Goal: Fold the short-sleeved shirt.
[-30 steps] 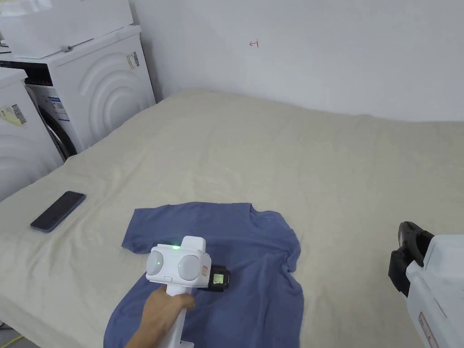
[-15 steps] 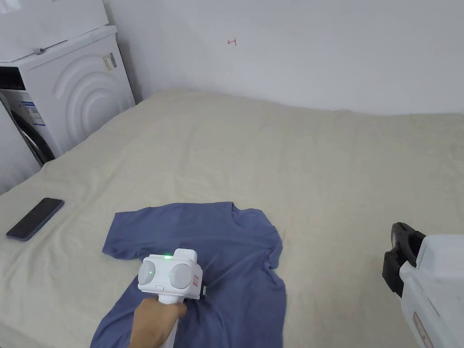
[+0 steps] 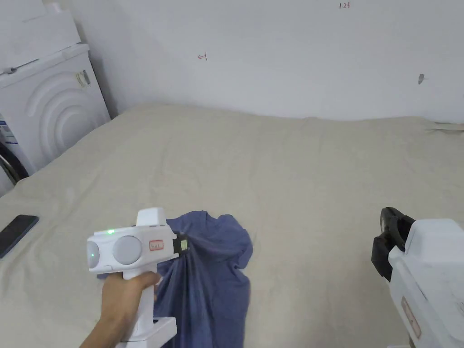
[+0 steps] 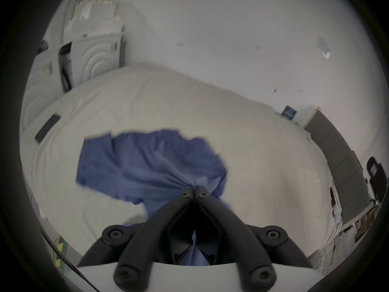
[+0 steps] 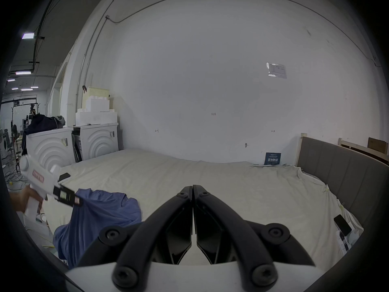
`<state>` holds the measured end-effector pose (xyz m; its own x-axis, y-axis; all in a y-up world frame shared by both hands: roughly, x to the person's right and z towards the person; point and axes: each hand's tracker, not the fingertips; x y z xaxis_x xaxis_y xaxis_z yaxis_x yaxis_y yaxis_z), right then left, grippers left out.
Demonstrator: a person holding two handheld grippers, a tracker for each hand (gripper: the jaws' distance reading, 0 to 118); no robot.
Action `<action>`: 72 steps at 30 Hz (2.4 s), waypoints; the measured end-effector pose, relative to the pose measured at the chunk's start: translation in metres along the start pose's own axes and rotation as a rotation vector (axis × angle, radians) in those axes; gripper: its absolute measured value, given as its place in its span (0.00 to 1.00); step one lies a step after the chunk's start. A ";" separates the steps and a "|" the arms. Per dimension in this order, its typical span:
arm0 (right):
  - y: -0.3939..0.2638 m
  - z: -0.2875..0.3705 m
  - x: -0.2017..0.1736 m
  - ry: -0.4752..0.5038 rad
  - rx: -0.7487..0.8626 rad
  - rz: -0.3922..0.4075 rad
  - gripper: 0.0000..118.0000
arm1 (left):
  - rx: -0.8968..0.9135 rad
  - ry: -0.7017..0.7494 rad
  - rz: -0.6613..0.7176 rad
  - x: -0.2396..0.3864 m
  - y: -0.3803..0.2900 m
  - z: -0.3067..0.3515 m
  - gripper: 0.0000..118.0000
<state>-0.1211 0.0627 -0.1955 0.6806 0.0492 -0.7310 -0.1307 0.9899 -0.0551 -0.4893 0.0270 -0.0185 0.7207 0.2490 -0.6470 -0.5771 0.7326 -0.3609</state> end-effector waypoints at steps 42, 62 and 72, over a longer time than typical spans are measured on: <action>-0.015 0.120 0.172 -0.482 0.017 -0.055 0.00 | -0.391 -0.463 -0.621 0.361 -0.145 -0.130 0.00; -0.014 0.121 0.168 -0.461 0.005 -0.058 0.00 | -0.292 -0.414 -0.550 0.340 -0.135 -0.102 0.96; -0.004 0.116 0.158 -0.433 0.032 -0.045 0.00 | 0.178 -0.367 -0.441 0.294 -0.056 -0.009 0.98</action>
<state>0.0704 0.0822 -0.2320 0.9255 0.0499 -0.3754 -0.0757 0.9957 -0.0543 -0.2482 0.0533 -0.1943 0.9814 0.0766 -0.1759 -0.1430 0.9033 -0.4044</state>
